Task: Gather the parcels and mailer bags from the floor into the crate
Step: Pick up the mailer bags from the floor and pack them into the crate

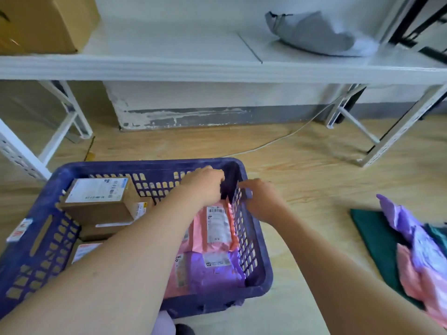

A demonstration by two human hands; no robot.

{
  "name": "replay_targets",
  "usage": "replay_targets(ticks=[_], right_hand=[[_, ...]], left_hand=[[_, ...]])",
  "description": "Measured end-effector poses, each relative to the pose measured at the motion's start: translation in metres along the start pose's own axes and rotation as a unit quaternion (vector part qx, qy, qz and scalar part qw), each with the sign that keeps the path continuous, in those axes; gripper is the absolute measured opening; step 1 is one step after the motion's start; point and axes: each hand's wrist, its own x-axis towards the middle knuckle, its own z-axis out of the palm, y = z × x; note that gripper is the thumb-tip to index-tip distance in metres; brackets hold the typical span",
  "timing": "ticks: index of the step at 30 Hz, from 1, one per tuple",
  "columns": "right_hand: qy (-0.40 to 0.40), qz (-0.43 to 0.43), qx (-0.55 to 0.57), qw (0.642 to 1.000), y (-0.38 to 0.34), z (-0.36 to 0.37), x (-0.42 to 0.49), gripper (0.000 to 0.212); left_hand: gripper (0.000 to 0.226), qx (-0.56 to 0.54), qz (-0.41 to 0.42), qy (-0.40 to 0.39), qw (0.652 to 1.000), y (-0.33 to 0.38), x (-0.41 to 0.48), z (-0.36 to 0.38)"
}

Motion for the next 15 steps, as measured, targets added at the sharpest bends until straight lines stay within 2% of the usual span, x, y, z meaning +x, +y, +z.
replay_targets(ticks=[6,15], right_hand=[[0.106,0.048,0.029,0.993,0.030,-0.044,-0.049,0.046],[0.191,0.146,0.091,0.966,0.085,-0.085,-0.120,0.036]], left_hand=[[0.036,-0.078,0.068,0.087,0.991,0.054,-0.017,-0.019],[0.036,-0.114,0.159,0.112,0.974,0.140,-0.022,-0.015]])
